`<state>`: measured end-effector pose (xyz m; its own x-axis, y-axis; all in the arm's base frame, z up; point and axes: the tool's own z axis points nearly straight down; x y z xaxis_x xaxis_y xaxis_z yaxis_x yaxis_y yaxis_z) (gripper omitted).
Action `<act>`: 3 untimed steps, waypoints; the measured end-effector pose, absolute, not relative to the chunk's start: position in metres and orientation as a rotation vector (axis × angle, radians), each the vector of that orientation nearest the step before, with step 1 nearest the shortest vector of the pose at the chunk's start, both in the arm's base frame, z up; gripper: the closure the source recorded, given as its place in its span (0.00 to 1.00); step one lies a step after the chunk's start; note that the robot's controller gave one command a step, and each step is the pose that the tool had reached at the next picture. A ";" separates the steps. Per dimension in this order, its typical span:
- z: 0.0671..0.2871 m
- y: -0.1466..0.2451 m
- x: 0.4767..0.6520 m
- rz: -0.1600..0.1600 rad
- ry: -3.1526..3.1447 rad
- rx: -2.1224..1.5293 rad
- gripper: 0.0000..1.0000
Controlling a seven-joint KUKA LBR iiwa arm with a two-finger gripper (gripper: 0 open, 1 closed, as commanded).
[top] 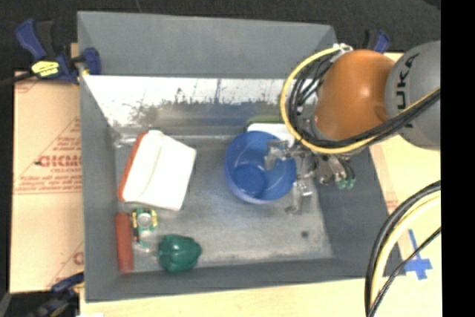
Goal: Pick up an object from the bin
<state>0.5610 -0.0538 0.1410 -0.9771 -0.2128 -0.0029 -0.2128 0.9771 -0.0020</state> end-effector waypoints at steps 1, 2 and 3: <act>0.105 -0.067 0.570 -0.002 3.077 -0.639 0.00; 0.072 -0.070 0.576 -0.003 3.098 -0.488 0.00; 0.076 -0.060 0.581 -0.007 2.946 -1.054 1.00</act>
Offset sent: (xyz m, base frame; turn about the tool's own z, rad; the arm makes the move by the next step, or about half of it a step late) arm 0.0134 -0.0152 -0.0710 -0.0984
